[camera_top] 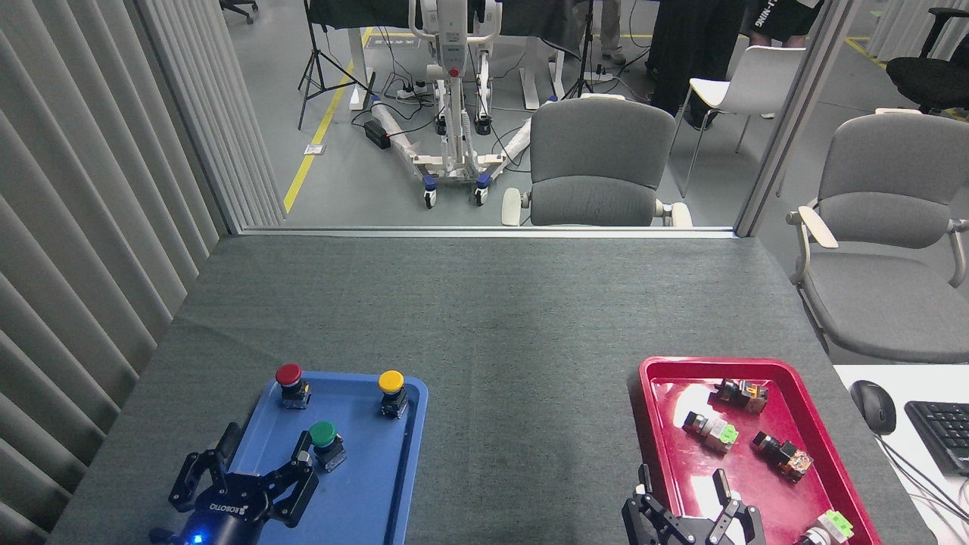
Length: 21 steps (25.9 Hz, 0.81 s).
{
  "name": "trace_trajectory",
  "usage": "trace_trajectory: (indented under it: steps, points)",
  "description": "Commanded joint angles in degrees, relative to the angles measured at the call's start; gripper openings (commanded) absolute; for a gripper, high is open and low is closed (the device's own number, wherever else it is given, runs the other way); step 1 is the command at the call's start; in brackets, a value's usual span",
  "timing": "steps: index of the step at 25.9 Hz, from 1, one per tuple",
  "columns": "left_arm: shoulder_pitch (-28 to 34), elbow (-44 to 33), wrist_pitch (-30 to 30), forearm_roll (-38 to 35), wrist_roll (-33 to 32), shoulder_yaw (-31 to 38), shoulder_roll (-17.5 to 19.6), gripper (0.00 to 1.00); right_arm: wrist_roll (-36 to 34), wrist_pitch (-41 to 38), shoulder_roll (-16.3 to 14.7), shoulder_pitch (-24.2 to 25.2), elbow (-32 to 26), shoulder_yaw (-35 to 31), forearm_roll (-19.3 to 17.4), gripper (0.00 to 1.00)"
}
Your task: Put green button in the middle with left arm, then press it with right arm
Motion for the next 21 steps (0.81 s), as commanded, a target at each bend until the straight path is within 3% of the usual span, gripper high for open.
trace_trajectory:
  steps: [1, 21]
  points:
    - [0.05, -0.78, 0.08, 0.34, -0.38, -0.04, -0.20, 1.00, 0.40, -0.01, 0.06, 0.00, 0.00, -0.08, 0.00, 0.99]
    - [-0.13, -0.52, -0.18, 0.60, -0.64, -0.56, -0.56, 1.00, 0.40, 0.17, 0.15, -0.09, 0.27, -0.08, 0.26, 0.99]
